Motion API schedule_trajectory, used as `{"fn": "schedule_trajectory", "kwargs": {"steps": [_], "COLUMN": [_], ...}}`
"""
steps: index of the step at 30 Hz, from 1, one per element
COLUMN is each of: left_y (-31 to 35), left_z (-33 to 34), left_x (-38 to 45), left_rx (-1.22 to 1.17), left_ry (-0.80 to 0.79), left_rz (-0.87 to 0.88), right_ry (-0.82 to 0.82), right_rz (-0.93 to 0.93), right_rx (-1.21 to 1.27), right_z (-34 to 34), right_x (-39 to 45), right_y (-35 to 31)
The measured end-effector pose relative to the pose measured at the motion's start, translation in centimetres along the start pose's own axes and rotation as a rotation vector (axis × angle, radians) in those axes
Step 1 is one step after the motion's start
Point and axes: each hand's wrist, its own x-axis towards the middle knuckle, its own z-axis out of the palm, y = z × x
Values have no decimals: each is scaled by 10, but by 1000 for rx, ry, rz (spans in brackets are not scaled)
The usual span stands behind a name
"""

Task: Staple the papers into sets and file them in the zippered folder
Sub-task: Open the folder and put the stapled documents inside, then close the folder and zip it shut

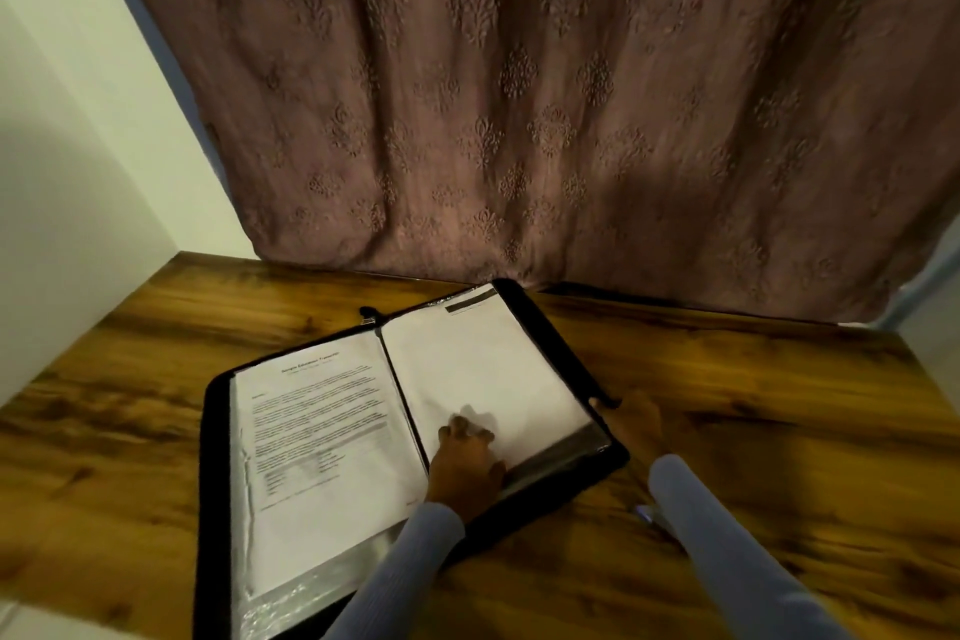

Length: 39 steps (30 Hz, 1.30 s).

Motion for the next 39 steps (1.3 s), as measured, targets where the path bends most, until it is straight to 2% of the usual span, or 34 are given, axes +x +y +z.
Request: {"fn": "schedule_trajectory", "kwargs": {"steps": [4, 8, 14, 17, 20, 25, 28, 30, 33, 36, 39], "left_y": [-8, -13, -53, -81, -112, -175, -197, -204, -208, -207, -203], "left_z": [-10, -35, -66, -79, -80, -63, -58, -58, -58, -54, -53], "left_x": [-7, -23, -53, -75, -97, -146, -170, -182, -187, -174, -141], "left_rx": [-230, -507, -719, -732, -815, -659, -626, -563, -405, -206, 101], "left_ry": [74, 205, 199, 294, 401, 560, 578, 573, 473, 379, 231], "left_rz": [52, 134, 116, 64, -68, -213, -185, -179, -141, -14, 85], "right_ry": [46, 90, 214, 240, 243, 208, 81, -65, -184, -178, -115], "right_rz": [-23, -224, -627, -755, -840, -980, -977, -960, -923, -943, -813], "right_rx": [204, 270, 205, 96, -25, -277, -476, -566, -562, -578, -640], "right_z": [-20, -39, -17, 15, 56, 146, 190, 207, 202, 176, 149], "right_x": [-16, -54, -139, -187, -229, -286, -300, -294, -272, -249, -221], "right_y": [-27, -74, -153, -181, -197, -191, -158, -126, -83, -45, -23]}}
